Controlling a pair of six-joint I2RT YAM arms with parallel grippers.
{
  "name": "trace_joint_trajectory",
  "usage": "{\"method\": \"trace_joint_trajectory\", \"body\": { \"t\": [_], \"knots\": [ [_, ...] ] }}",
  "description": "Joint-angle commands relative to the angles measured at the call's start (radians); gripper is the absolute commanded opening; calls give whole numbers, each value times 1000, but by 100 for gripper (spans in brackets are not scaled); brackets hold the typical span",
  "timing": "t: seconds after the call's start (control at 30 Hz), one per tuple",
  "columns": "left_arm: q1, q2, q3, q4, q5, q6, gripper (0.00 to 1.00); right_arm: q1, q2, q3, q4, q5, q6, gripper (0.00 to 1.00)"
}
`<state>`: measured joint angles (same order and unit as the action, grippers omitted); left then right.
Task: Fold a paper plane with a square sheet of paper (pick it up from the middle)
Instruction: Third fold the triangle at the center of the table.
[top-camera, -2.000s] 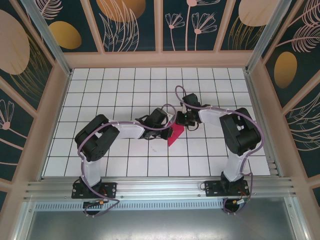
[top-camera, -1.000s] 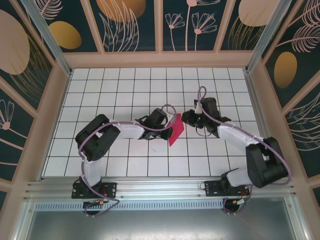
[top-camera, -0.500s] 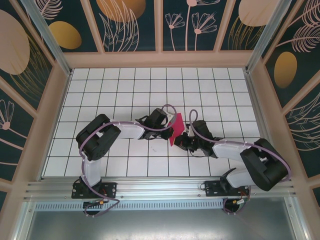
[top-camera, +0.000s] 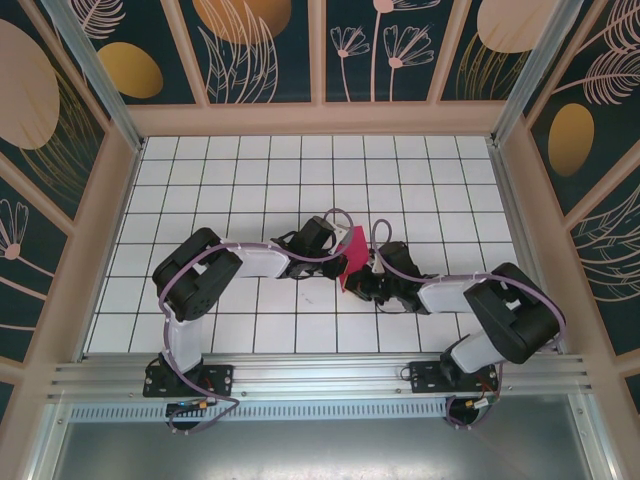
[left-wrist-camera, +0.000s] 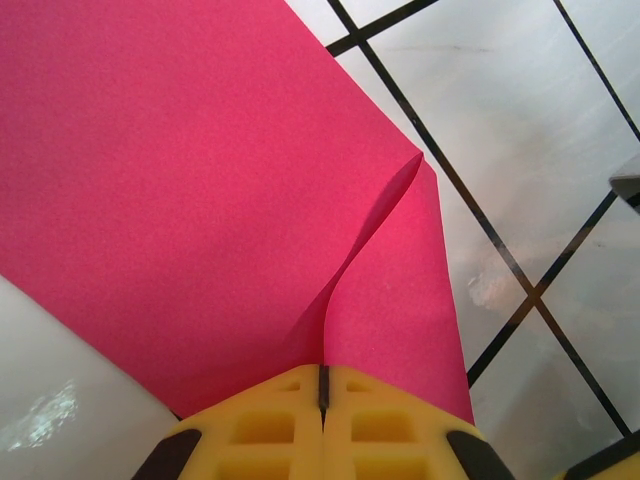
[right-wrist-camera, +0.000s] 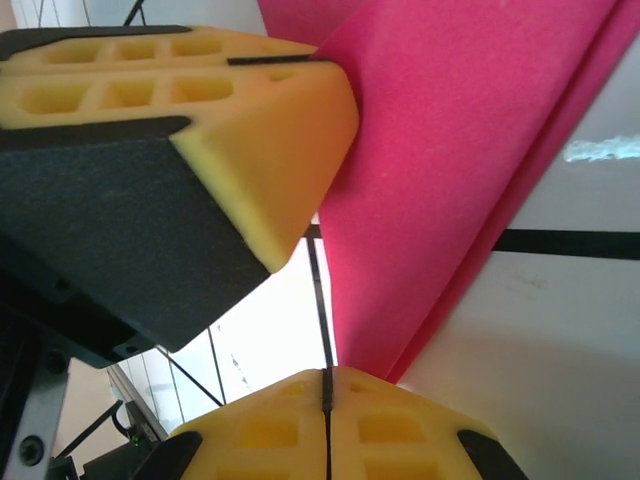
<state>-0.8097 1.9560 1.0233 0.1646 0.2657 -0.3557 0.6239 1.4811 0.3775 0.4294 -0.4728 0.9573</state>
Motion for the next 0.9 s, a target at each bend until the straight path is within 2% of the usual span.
{"method": "trace_joint_trajectory", "body": {
  "t": [0.0,0.3,0.47,0.7,0.87],
  "knots": [
    [3,45,-6,-55,10,6,0,9,29,-6,59,-7,11,7],
    [4,48,-8,-59,7,11,0,12,86,0,100,-14,14,7],
    [3,47,-10,-59,4,7,0,17,82,32,-4,14,-8,7],
    [3,39,-11,-61,-5,5,0,31,-6,60,-90,36,-32,7],
    [3,40,-6,-62,-3,4,0,40,51,73,-104,34,-40,7]
  ]
}}
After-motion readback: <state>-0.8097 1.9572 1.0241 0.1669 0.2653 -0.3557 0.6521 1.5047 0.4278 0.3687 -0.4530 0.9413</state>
